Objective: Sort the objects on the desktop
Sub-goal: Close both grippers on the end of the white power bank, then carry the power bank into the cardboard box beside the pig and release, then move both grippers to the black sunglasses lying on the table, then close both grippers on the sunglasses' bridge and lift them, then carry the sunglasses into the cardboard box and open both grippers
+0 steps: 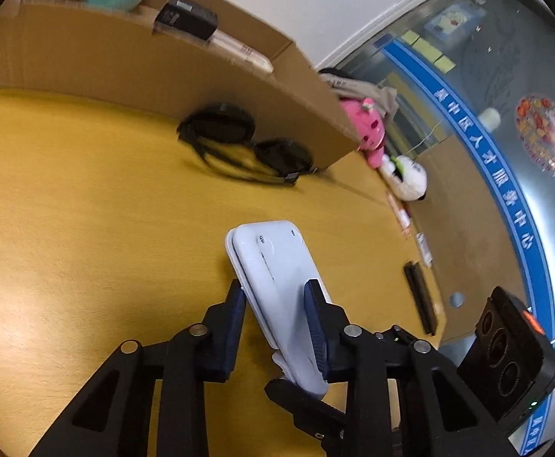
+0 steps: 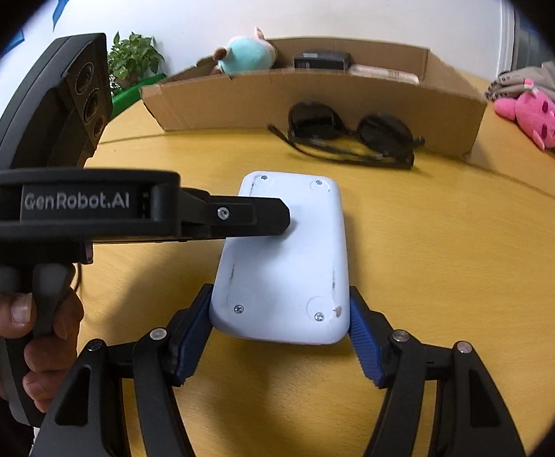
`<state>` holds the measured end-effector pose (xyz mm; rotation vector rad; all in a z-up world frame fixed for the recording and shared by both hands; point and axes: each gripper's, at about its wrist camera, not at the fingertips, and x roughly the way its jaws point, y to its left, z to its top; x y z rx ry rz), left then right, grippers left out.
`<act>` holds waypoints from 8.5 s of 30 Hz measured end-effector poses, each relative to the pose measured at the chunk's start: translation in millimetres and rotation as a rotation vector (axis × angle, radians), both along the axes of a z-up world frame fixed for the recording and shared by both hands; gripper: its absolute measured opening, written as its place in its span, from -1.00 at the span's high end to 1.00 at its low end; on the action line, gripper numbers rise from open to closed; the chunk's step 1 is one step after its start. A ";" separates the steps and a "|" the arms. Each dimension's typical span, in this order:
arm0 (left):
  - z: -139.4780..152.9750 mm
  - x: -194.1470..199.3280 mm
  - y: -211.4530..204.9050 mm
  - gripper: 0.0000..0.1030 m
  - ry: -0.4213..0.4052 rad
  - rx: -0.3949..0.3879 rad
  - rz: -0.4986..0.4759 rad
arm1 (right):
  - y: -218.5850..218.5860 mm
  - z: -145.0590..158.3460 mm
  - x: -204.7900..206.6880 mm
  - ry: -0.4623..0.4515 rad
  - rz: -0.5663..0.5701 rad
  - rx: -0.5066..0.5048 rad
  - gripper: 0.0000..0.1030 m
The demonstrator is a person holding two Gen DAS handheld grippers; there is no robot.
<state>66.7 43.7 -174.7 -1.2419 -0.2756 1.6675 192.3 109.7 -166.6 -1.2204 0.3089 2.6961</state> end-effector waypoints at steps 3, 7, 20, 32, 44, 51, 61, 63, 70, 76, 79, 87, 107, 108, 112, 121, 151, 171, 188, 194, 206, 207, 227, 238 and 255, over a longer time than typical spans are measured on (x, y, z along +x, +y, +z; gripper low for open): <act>23.5 -9.9 -2.5 0.39 0.031 0.044 0.004 | -0.3 24.0 -7.3 0.049 0.022 0.035 -0.27; 59.8 -29.1 -3.9 0.41 0.083 0.093 0.008 | 2.5 55.4 -22.3 0.113 0.043 0.061 -0.27; 126.7 -130.3 -20.3 0.54 0.131 0.126 0.051 | 10.9 119.8 -115.3 0.236 0.128 -0.072 -0.27; 65.8 -239.2 -27.8 0.55 -0.064 0.076 0.147 | 23.7 87.0 -231.8 0.109 0.162 -0.202 -0.27; 12.8 -270.9 -34.1 0.57 -0.138 -0.078 0.258 | 21.4 27.4 -296.8 -0.082 0.187 -0.283 -0.27; 2.0 -280.7 -26.9 0.55 -0.136 -0.198 0.279 | 20.5 4.2 -318.8 -0.174 0.194 -0.300 -0.27; 14.6 -271.3 -22.7 0.22 -0.074 -0.241 0.290 | 23.8 9.0 -313.4 -0.191 0.202 -0.264 -0.40; 35.8 -257.6 -28.9 -0.09 0.034 -0.231 0.312 | 26.8 20.9 -297.3 -0.147 0.203 -0.264 -0.48; 114.9 -152.8 -70.5 -1.00 0.516 -0.160 0.492 | 45.5 65.3 -194.4 0.082 0.095 -0.261 -0.58; 121.7 -77.6 -71.4 -1.00 0.649 -0.110 0.459 | 44.3 73.3 -127.3 0.165 0.016 -0.062 -0.59; 117.8 -50.1 -61.4 -1.00 0.699 -0.110 0.434 | 49.6 75.8 -101.2 0.172 -0.015 -0.026 -0.59; 111.9 -13.0 -37.0 -1.00 0.721 -0.111 0.347 | 57.8 81.2 -65.5 0.191 -0.053 -0.015 -0.59; 52.8 -38.9 23.6 -1.00 0.571 -0.106 0.053 | 141.2 -2.7 -78.1 -0.015 0.003 -0.089 -0.59; 49.7 -41.7 28.3 -1.00 0.566 -0.109 0.040 | 142.7 -4.3 -82.5 -0.019 0.021 -0.083 -0.59; 38.7 -48.7 42.6 -1.00 0.547 -0.126 0.012 | 145.3 -6.6 -98.9 -0.013 0.096 -0.071 -0.59; 26.3 -52.2 40.8 -1.00 0.515 -0.148 0.000 | 120.9 -14.6 -115.4 -0.036 0.296 -0.142 -0.59; -26.6 -64.9 61.2 0.08 0.018 -0.198 0.033 | 11.1 -18.5 -56.9 -0.033 0.065 0.011 0.49; 66.4 -36.7 72.3 0.11 0.180 -0.110 -0.027 | 17.1 44.9 -24.3 0.126 -0.014 0.047 0.50; 165.9 -78.0 130.1 0.11 0.260 -0.032 -0.090 | 75.9 136.6 -49.0 0.263 -0.080 0.067 0.52; 170.6 -115.5 164.9 0.11 0.248 -0.045 -0.112 | 110.7 146.0 -77.5 0.266 -0.097 0.046 0.52; 114.5 -200.0 236.3 0.11 0.112 -0.119 -0.149 | 174.6 111.0 -150.5 0.161 -0.148 -0.055 0.53; 109.2 -205.4 241.3 0.11 0.102 -0.124 -0.150 | 180.0 106.8 -156.9 0.148 -0.151 -0.061 0.53; -14.1 -262.2 300.8 0.10 -0.202 -0.310 -0.173 | 227.5 25.8 -222.5 -0.167 -0.233 -0.161 0.53; 58.5 -247.3 242.0 -0.58 0.064 -0.304 -0.050 | 195.6 51.9 -193.1 -0.059 -0.225 -0.094 -0.46; 103.3 -130.6 7.5 -1.00 0.717 -0.300 0.296 | 115.4 58.3 -133.8 0.222 -0.233 0.215 -0.61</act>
